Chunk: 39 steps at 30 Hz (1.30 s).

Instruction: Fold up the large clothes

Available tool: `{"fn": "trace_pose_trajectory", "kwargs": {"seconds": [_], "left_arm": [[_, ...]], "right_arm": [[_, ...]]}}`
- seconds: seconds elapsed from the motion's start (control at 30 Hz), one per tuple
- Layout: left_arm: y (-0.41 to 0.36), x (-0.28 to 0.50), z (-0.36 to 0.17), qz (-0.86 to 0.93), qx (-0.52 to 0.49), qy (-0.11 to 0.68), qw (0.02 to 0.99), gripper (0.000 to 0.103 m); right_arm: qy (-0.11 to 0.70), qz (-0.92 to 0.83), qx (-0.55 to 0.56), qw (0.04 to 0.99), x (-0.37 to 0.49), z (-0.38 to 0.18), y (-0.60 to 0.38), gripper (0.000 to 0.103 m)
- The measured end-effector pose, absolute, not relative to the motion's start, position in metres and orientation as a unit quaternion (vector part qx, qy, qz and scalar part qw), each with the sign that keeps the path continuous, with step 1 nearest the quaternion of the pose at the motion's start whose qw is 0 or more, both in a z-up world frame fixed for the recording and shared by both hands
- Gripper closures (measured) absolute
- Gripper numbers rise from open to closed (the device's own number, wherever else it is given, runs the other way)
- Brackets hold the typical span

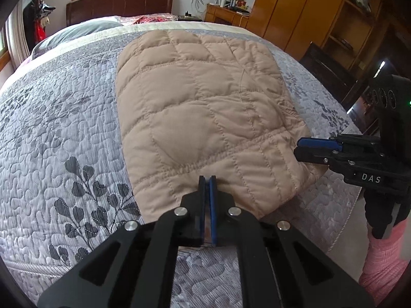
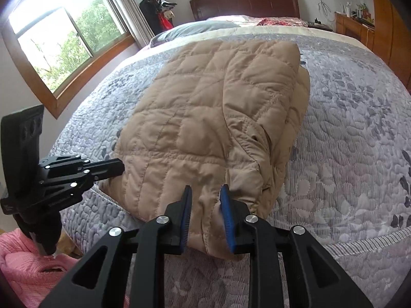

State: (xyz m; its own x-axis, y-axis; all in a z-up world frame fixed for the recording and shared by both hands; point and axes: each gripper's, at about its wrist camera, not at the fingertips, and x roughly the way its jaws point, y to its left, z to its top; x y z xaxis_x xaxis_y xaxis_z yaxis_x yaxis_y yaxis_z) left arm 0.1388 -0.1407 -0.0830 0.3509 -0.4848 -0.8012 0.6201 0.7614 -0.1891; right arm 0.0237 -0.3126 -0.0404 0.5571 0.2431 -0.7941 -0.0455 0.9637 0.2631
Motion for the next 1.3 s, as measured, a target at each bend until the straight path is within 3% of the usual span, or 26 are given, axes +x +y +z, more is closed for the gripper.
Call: {"fn": "trace_pose_trajectory", "kwargs": {"seconds": [0.17, 0.43, 0.53, 0.63, 0.93, 1.3], "left_arm": [[-0.141, 0.144, -0.094, -0.34, 0.07, 0.469, 0.812, 0.098], [-0.142, 0.146, -0.097, -0.344, 0.067, 0.471, 0.809, 0.099], [-0.135, 0.155, -0.088, -0.365, 0.035, 0.488, 0.792, 0.094], [-0.128, 0.169, -0.07, -0.368, 0.011, 0.485, 0.793, 0.081], [-0.161, 0.259, -0.028, -0.37, 0.02, 0.466, 0.804, 0.078], [-0.192, 0.356, -0.102, -0.354, 0.005, 0.553, 0.754, 0.083]], "right_arm": [[0.479, 0.081, 0.127, 0.865, 0.029, -0.06, -0.322, 0.084], [0.488, 0.085, 0.132, 0.859, 0.035, -0.069, -0.325, 0.085], [0.485, 0.096, 0.126, 0.86, 0.035, -0.056, -0.325, 0.081], [0.466, 0.112, 0.121, 0.869, 0.041, -0.029, -0.326, 0.08], [0.44, 0.063, 0.084, 0.892, 0.122, 0.021, -0.349, 0.08], [0.515, 0.038, 0.188, 0.836, 0.2, -0.068, -0.417, 0.086]]}}
